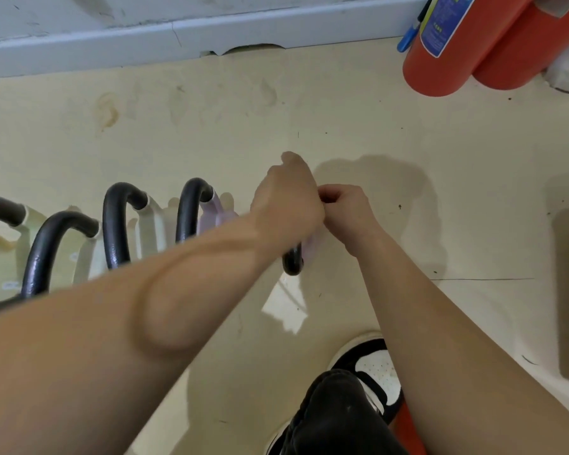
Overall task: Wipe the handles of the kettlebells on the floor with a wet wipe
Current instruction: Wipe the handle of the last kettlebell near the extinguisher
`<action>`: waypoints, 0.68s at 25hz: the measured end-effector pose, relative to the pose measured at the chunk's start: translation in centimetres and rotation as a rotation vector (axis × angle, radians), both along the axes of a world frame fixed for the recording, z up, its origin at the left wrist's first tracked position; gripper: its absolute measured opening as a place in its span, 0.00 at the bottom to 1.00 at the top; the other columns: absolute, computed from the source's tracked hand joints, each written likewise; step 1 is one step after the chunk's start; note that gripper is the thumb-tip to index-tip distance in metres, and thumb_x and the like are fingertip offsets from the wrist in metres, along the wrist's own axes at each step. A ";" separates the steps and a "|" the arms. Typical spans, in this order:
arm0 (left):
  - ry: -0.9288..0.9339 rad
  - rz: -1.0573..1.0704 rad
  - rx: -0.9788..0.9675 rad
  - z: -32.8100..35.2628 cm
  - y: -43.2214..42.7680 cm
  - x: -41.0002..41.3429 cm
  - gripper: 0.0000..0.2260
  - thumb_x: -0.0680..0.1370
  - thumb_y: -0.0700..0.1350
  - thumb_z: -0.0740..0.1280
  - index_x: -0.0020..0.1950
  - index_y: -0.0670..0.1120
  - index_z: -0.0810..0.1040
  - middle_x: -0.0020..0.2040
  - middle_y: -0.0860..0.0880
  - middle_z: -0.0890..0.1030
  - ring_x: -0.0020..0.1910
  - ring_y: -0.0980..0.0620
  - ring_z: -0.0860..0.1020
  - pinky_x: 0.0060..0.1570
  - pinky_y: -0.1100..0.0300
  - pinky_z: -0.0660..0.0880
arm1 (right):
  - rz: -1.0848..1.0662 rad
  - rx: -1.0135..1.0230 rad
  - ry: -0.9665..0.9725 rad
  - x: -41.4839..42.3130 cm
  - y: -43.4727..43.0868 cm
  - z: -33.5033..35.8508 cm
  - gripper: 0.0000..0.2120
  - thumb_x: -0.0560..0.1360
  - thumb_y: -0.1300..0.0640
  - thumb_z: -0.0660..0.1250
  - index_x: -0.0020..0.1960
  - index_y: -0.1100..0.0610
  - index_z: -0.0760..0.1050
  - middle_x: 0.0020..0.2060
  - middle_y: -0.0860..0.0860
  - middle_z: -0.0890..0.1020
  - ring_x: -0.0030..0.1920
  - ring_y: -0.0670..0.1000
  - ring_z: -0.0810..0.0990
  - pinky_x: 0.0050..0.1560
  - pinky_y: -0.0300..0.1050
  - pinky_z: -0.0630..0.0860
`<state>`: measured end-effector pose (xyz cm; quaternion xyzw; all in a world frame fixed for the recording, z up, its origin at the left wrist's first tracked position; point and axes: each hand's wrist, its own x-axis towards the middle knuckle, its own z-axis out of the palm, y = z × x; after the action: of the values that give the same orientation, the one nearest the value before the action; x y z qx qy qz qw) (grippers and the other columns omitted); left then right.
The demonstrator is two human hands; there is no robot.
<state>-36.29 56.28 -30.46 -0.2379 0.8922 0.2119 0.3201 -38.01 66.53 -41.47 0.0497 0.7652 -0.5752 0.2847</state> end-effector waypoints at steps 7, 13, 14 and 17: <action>0.162 0.435 0.350 -2.8 -1.4 -2.5 0.12 0.80 0.39 0.63 0.36 0.43 0.72 0.39 0.44 0.79 0.34 0.49 0.76 0.44 0.55 0.81 | 0.045 0.021 0.023 0.1 -0.1 0.4 0.15 0.76 0.61 0.70 0.34 0.46 0.82 0.25 0.37 0.78 0.26 0.33 0.75 0.30 0.26 0.68; 0.153 0.916 0.918 -0.7 -1.0 4.7 0.13 0.85 0.50 0.62 0.59 0.41 0.79 0.52 0.34 0.84 0.48 0.41 0.84 0.54 0.45 0.81 | 0.011 -0.054 -0.041 0.1 -0.1 0.5 0.05 0.74 0.56 0.74 0.49 0.50 0.87 0.43 0.43 0.88 0.47 0.43 0.85 0.49 0.40 0.80; 0.148 0.951 0.916 -0.2 -1.1 4.7 0.13 0.85 0.49 0.63 0.56 0.40 0.78 0.52 0.35 0.85 0.49 0.40 0.84 0.55 0.43 0.80 | 0.003 -0.058 -0.049 0.1 -0.2 0.5 0.06 0.74 0.55 0.74 0.51 0.51 0.87 0.45 0.44 0.88 0.48 0.43 0.85 0.51 0.40 0.81; 0.041 1.047 1.014 -0.3 -2.8 1.1 0.11 0.84 0.44 0.63 0.53 0.35 0.75 0.49 0.37 0.81 0.40 0.39 0.82 0.47 0.46 0.79 | 0.026 0.011 -0.009 0.0 -0.2 0.2 0.04 0.75 0.57 0.72 0.43 0.55 0.85 0.38 0.44 0.85 0.40 0.42 0.81 0.42 0.35 0.76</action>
<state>-35.20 53.49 -30.73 -0.4521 0.4594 0.7289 0.2309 -38.03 66.35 -41.29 0.0439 0.7677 -0.5670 0.2955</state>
